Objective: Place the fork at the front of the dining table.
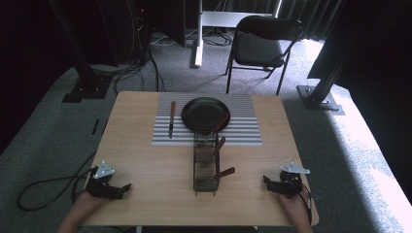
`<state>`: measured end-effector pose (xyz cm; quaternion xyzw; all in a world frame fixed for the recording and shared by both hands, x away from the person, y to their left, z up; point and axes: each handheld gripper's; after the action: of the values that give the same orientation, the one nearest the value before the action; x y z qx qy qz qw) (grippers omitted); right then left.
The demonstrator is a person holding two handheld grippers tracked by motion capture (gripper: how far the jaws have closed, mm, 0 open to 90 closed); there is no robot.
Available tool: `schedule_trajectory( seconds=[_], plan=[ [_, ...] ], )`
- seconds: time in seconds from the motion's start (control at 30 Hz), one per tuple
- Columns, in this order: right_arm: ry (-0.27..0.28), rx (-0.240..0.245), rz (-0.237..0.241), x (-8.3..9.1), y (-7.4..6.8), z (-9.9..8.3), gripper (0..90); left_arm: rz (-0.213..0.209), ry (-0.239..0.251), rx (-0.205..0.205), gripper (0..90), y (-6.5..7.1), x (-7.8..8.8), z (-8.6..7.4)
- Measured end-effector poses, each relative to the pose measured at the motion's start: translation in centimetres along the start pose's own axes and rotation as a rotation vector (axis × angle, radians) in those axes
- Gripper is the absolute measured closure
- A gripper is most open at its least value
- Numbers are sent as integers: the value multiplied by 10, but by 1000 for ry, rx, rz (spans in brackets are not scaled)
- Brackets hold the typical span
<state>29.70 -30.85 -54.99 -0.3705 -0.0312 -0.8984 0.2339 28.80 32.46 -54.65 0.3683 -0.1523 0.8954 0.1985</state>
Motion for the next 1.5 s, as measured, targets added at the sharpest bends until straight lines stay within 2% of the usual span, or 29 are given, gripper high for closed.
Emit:
schedule_trajectory(
  seconds=[0.47,0.7,0.77,0.87,1.03,1.07,1.17,1.2,1.3,1.37,1.4,1.43,1.5],
  plan=[
    [-20,1,8,0,0,3,127,1,0,1,0,0,0,0],
    [-57,-18,-9,0,-8,7,147,1,-1,1,0,0,0,0],
    [-74,-18,2,-1,-12,9,161,1,0,1,0,0,0,0],
    [-93,-30,49,-2,-16,15,161,1,0,0,0,0,0,0],
    [-67,-52,71,1,-18,28,161,1,0,1,0,0,0,0],
    [-41,-62,91,4,-19,38,161,1,0,1,0,0,0,0],
    [-19,-66,106,6,-21,47,161,1,0,1,0,0,0,0],
    [2,-73,128,7,-24,56,162,1,0,0,0,0,0,0],
    [25,-68,154,7,-30,70,173,1,0,1,0,0,0,0],
    [32,-70,164,7,-31,73,176,1,0,1,0,0,0,0],
    [46,-57,178,6,-36,83,176,1,0,1,0,0,0,0],
    [46,-57,178,6,-36,83,176,1,0,1,0,0,0,0],
    [64,-42,205,4,-42,100,188,1,0,1,0,0,0,0]
  ],
)
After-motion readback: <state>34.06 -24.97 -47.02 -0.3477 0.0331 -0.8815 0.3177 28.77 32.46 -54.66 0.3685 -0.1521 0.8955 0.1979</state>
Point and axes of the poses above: each handheld gripper's, and its own axes: x roughly backward along the jaws, z roughly out of its top, y roughly to its right, and after that the axes turned 9 degrees about z, right-handed
